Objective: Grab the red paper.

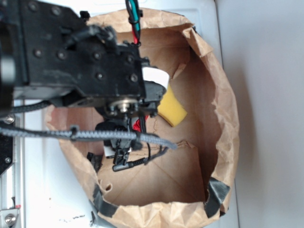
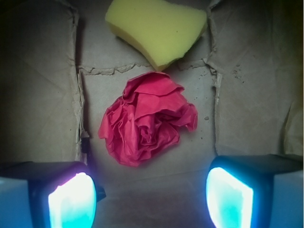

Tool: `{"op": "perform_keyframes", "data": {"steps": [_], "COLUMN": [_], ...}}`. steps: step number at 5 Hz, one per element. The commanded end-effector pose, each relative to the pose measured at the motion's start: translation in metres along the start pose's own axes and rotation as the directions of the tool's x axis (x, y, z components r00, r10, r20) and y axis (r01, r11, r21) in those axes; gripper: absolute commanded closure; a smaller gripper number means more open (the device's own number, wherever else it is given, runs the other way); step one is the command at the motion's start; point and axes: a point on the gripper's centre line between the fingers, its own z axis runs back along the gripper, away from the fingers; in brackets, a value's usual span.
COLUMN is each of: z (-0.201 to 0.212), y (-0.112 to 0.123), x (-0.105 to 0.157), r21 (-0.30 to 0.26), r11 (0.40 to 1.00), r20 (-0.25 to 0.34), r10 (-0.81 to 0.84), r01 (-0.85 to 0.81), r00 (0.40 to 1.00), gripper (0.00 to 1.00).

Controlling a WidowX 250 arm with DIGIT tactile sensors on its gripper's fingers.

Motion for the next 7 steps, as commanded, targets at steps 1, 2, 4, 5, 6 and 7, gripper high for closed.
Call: {"op": "perform_keyframes", "data": {"steps": [1, 2, 4, 5, 6, 7], "z": [0.013, 0.013, 0.008, 0.009, 0.011, 0.013], "y": [0.003, 0.003, 0.003, 0.002, 0.0, -0.003], "x": [0.008, 0.008, 0.016, 0.021, 0.023, 0.022], "r21": [-0.002, -0.002, -0.055, -0.087, -0.1, -0.106], "r11": [1.0, 1.0, 0.998, 0.995, 0.993, 0.993], "r20": [0.05, 0.05, 0.064, 0.102, 0.125, 0.129], "r10": [0.007, 0.007, 0.045, 0.061, 0.066, 0.073], "r01": [-0.007, -0.007, -0.042, -0.053, -0.054, -0.06], "r00": [0.999, 0.999, 0.997, 0.993, 0.99, 0.989], "gripper": [0.0, 0.0, 0.0, 0.0, 0.0, 0.0]}}
